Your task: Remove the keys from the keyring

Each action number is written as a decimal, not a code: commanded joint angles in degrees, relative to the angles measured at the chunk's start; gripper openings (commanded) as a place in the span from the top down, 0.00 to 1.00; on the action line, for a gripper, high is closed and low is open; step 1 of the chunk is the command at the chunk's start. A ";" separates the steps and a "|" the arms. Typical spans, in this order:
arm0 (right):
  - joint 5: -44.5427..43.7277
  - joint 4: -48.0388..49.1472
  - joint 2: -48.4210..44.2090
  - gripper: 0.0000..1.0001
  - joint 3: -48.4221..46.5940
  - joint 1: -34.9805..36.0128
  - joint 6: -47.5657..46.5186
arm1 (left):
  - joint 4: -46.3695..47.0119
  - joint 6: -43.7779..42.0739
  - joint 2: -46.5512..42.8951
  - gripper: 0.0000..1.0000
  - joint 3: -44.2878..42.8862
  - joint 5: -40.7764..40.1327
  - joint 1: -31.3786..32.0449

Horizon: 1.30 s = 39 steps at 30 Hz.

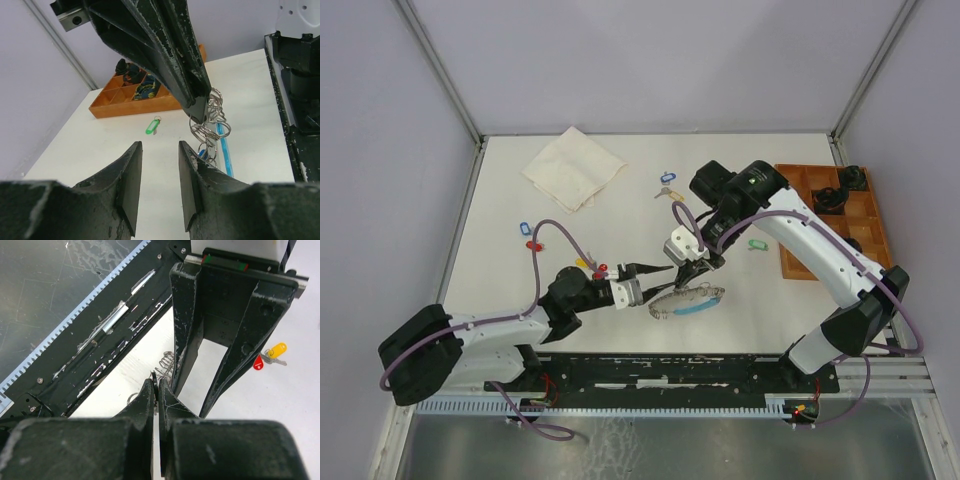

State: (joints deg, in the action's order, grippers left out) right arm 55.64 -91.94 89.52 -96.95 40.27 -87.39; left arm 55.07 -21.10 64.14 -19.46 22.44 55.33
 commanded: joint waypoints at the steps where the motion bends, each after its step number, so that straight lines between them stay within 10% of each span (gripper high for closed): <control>1: 3.09 -9.01 -1.49 0.99 -1.98 0.73 -1.46 | 5.27 -3.67 2.43 0.58 -3.02 5.47 -0.34; 26: 5.13 -9.04 -2.65 0.99 0.17 1.07 -2.67 | 12.41 0.33 6.91 0.57 -2.43 14.66 -0.48; 39: 5.25 -8.89 -3.04 0.99 0.37 1.06 -2.60 | 12.57 1.46 6.50 0.75 -0.89 12.08 -0.42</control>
State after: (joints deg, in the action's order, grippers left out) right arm 57.91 -91.92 88.77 -96.51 41.06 -88.82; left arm 63.53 -21.02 71.35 -20.97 36.07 55.02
